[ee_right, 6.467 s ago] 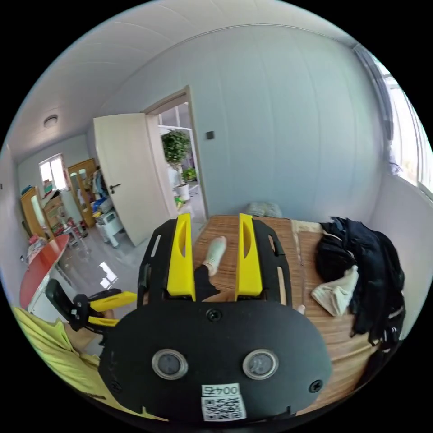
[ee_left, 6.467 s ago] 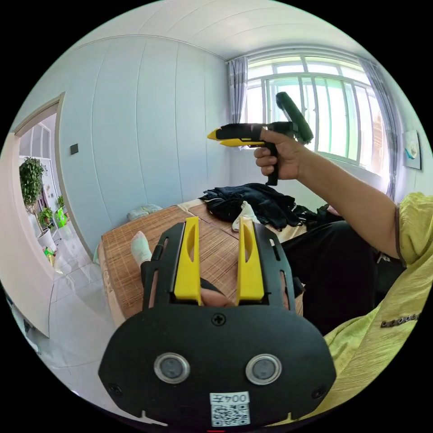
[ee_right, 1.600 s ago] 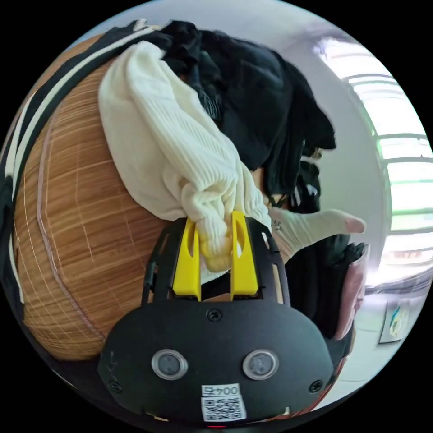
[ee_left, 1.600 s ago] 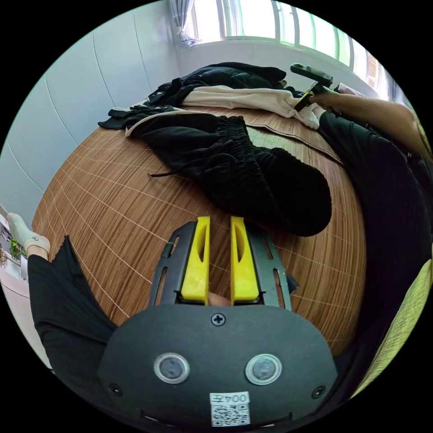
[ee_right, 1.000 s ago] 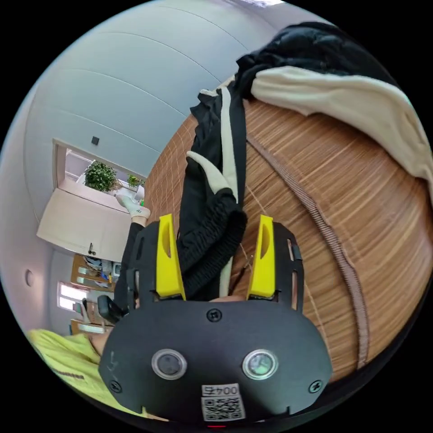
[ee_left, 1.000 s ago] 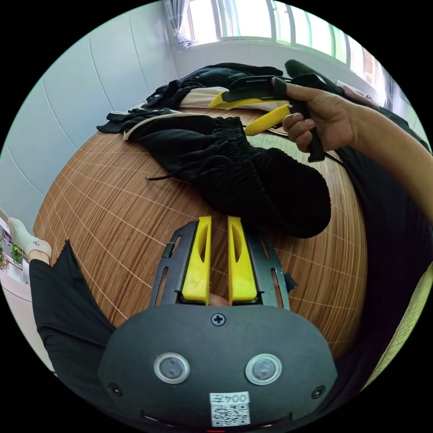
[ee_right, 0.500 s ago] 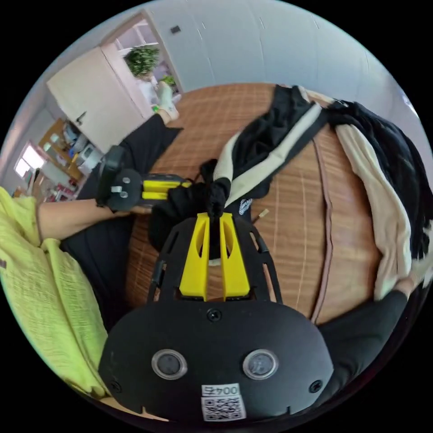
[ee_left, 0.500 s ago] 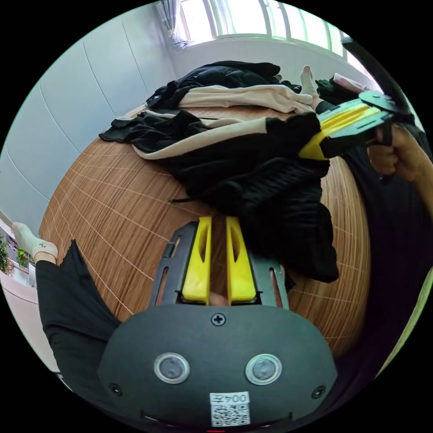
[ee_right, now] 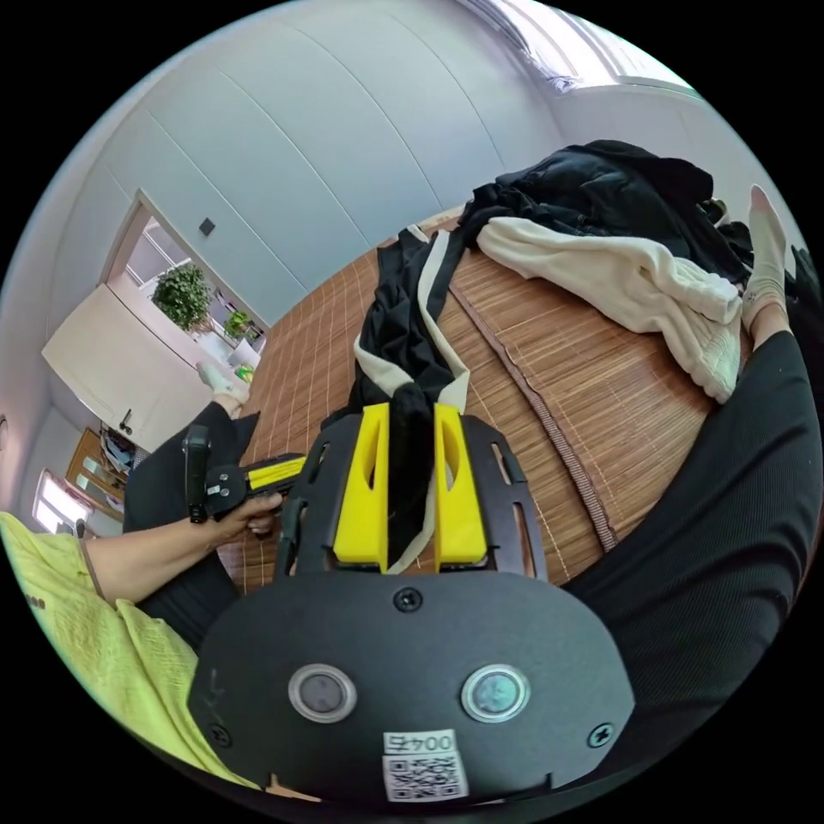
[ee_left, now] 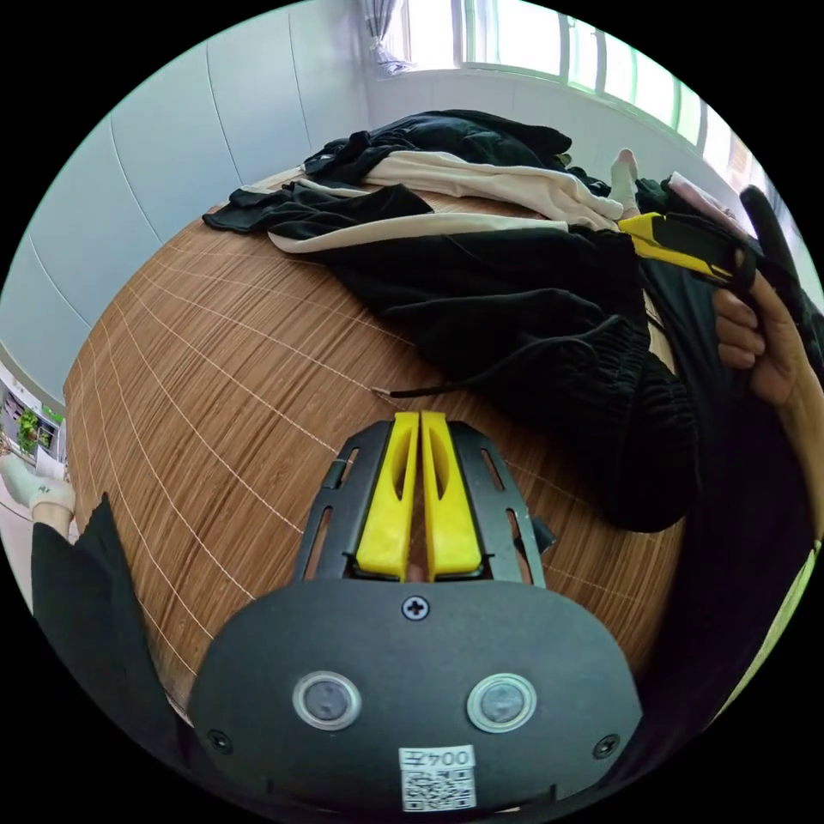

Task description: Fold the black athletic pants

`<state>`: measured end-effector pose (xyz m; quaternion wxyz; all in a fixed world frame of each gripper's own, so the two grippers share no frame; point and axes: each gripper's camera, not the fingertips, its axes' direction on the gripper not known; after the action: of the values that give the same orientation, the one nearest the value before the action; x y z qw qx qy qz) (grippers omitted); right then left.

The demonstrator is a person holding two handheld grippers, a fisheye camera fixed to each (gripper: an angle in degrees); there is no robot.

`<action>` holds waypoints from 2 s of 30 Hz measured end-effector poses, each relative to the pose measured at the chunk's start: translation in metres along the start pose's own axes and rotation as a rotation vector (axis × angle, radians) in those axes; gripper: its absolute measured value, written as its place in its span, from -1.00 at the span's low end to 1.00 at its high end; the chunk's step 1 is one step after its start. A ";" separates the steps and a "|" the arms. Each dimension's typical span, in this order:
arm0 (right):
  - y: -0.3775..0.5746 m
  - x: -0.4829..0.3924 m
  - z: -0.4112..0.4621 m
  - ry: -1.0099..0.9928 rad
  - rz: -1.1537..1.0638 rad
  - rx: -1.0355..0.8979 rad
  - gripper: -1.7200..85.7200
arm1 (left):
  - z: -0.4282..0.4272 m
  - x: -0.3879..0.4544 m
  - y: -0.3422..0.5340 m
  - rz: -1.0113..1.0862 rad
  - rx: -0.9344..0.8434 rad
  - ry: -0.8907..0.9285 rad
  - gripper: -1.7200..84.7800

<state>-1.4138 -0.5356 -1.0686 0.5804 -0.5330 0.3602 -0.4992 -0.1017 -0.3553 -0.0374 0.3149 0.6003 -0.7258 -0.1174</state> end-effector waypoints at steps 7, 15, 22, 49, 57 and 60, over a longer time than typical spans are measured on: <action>-0.011 0.012 0.006 -0.095 -0.032 0.002 -0.53 | 0.001 0.017 0.000 0.053 0.010 -0.091 -0.94; -0.018 -0.026 0.043 -0.077 -0.295 -0.201 -0.84 | 0.000 0.022 0.003 0.152 0.020 -0.152 -0.94; -0.009 -0.027 0.050 -0.471 -0.410 -0.434 -0.85 | -0.027 -0.067 -0.007 0.012 0.071 -0.171 -0.91; -0.055 -0.015 0.101 -0.771 -0.558 -0.659 -0.85 | 0.107 -0.055 -0.256 0.033 -0.197 -0.249 -0.77; -0.062 -0.024 0.119 -0.762 -0.557 -0.686 -0.85 | 0.112 -0.047 -0.216 0.194 -0.276 -0.595 -0.91; -0.060 -0.032 0.124 -0.746 -0.573 -0.703 -0.85 | 0.095 -0.097 -0.150 0.098 -0.359 -0.676 -0.93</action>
<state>-1.3155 -0.4684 -0.9921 0.2982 -0.9093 0.1171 -0.2656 -0.0310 -0.3215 -0.2234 0.1632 0.4275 -0.7844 -0.4187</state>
